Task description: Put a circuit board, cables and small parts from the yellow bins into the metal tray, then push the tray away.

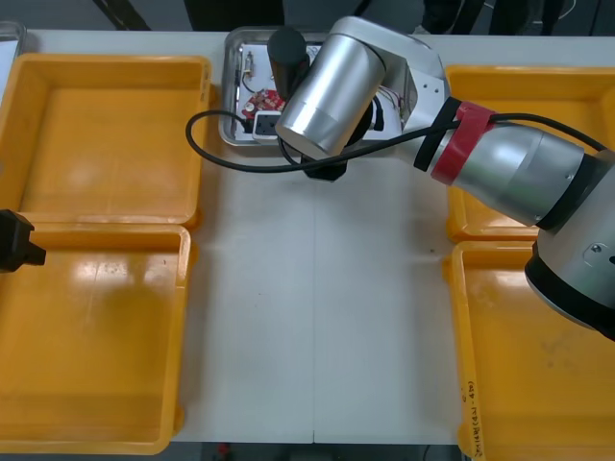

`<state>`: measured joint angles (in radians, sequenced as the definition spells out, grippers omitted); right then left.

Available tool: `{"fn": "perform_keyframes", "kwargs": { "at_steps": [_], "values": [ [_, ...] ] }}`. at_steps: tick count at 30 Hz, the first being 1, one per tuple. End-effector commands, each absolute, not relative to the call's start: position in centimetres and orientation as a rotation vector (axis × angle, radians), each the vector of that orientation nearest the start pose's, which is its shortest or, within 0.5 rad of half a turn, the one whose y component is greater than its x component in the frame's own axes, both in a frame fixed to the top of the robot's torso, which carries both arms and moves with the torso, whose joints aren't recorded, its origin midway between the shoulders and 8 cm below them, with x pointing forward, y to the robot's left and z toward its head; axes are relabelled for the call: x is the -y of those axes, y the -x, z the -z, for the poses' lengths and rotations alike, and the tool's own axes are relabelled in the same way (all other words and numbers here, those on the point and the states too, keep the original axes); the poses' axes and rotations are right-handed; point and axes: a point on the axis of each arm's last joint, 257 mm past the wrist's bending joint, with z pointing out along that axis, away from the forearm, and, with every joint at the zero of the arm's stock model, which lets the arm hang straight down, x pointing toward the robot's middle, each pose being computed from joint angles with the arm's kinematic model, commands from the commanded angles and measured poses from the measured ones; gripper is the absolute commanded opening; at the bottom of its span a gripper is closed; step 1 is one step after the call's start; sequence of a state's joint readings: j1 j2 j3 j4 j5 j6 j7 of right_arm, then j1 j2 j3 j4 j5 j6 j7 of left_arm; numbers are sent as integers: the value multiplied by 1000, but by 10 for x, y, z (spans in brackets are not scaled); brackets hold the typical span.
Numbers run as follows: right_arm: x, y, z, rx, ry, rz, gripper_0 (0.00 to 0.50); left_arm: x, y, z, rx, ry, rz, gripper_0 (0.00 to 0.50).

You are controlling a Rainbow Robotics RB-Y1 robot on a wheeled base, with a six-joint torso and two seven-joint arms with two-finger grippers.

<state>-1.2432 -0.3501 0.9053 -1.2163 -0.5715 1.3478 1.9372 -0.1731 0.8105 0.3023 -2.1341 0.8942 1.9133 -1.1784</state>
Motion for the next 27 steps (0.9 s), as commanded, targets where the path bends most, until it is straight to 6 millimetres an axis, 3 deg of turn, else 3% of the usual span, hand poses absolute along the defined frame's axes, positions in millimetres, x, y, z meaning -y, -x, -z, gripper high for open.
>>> {"fn": "perform_keyframes", "kwargs": {
  "at_steps": [1,12,20,27],
  "values": [
    [2,-566,131,-1990,1555,421,500,-394,-368,154,-2698,46,-55,500],
    [72,-502,116,-2283,1342,323,500,-394,-368,154,-2698,46,-55,500],
    [93,-495,96,-2316,1029,150,500,-394,-368,154,-2698,46,-55,500],
    [132,-492,90,-2362,712,45,500,-394,-368,154,-2698,46,-55,500]
  ]
}}
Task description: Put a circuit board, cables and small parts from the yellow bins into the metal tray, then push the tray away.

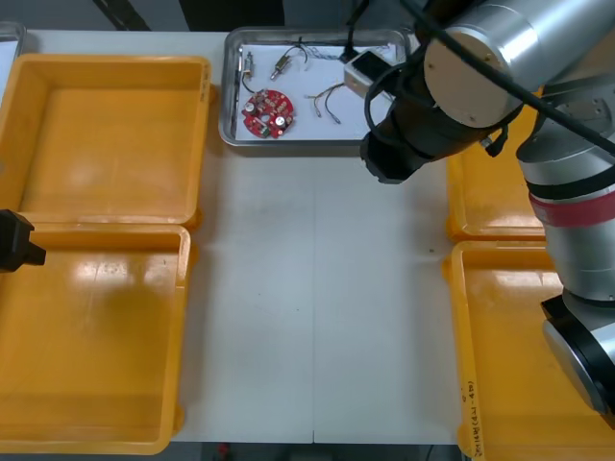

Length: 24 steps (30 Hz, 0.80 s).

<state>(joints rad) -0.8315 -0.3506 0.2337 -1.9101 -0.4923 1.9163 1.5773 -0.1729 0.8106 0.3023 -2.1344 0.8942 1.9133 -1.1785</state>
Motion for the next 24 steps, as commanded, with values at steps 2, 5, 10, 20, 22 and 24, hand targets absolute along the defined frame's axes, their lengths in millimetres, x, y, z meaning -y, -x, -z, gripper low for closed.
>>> {"fn": "perform_keyframes", "kwargs": {
  "at_steps": [2,5,10,20,22,24],
  "values": [
    [147,-488,93,-2377,641,35,500,-394,-368,154,-2698,46,-55,500],
    [174,-481,99,-2401,535,23,500,-394,-368,154,-2698,46,-55,500],
    [212,-470,99,-2424,364,-78,500,-394,-368,154,-2698,46,-55,500],
    [297,-436,110,-2447,156,-84,500,-394,-368,154,-2698,46,-55,500],
    [313,-427,114,-2453,124,-43,500,-394,-368,154,-2698,46,-55,500],
    [324,-421,117,-2455,100,-12,500,-394,-368,154,-2698,46,-55,500]
  ]
}}
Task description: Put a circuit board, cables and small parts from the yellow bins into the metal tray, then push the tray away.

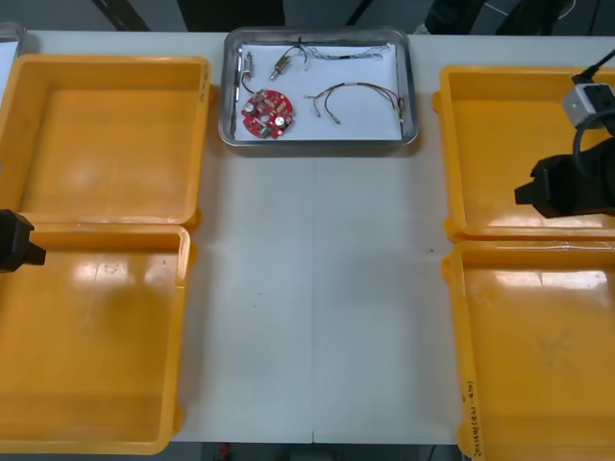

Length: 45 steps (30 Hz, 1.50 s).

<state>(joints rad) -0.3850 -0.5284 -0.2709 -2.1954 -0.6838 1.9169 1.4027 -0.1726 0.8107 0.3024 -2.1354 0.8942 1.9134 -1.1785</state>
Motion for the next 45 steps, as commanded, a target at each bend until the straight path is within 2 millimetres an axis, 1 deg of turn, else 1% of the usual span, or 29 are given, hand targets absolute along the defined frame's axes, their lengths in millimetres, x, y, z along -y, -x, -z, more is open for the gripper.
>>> {"fn": "perform_keyframes", "kwargs": {
  "at_steps": [1,8,17,25,31,45],
  "values": [
    [331,-417,119,-2455,79,5,500,-394,-368,154,-2698,46,-55,500],
    [360,-393,139,-2495,-24,34,500,-394,-368,154,-2698,46,-55,500],
    [381,-371,161,-2549,-109,46,500,-394,-368,154,-2698,46,-55,500],
    [389,-361,174,-2591,-111,60,500,-394,-368,154,-2698,46,-55,500],
    [393,-360,171,-2596,-99,85,500,-394,-368,154,-2698,46,-55,500],
    [394,-358,172,-2603,-99,86,500,-394,-368,154,-2698,46,-55,500]
  ]
}}
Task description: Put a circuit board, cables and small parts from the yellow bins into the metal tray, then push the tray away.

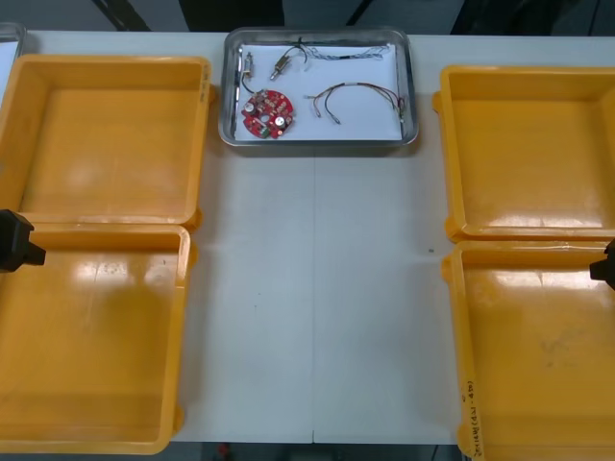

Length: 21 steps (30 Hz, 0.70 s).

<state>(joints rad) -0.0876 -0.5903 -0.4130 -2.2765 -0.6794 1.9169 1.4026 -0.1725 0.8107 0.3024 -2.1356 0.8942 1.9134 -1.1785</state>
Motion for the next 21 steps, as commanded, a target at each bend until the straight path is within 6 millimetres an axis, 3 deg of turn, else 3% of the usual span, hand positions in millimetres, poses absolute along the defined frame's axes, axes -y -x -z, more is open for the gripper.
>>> {"fn": "perform_keyframes", "kwargs": {
  "at_steps": [1,21],
  "values": [
    [394,-358,172,-2603,-99,86,500,-394,-368,154,-2698,46,-55,500],
    [394,-358,172,-2603,-99,86,500,-394,-368,154,-2698,46,-55,500]
  ]
}}
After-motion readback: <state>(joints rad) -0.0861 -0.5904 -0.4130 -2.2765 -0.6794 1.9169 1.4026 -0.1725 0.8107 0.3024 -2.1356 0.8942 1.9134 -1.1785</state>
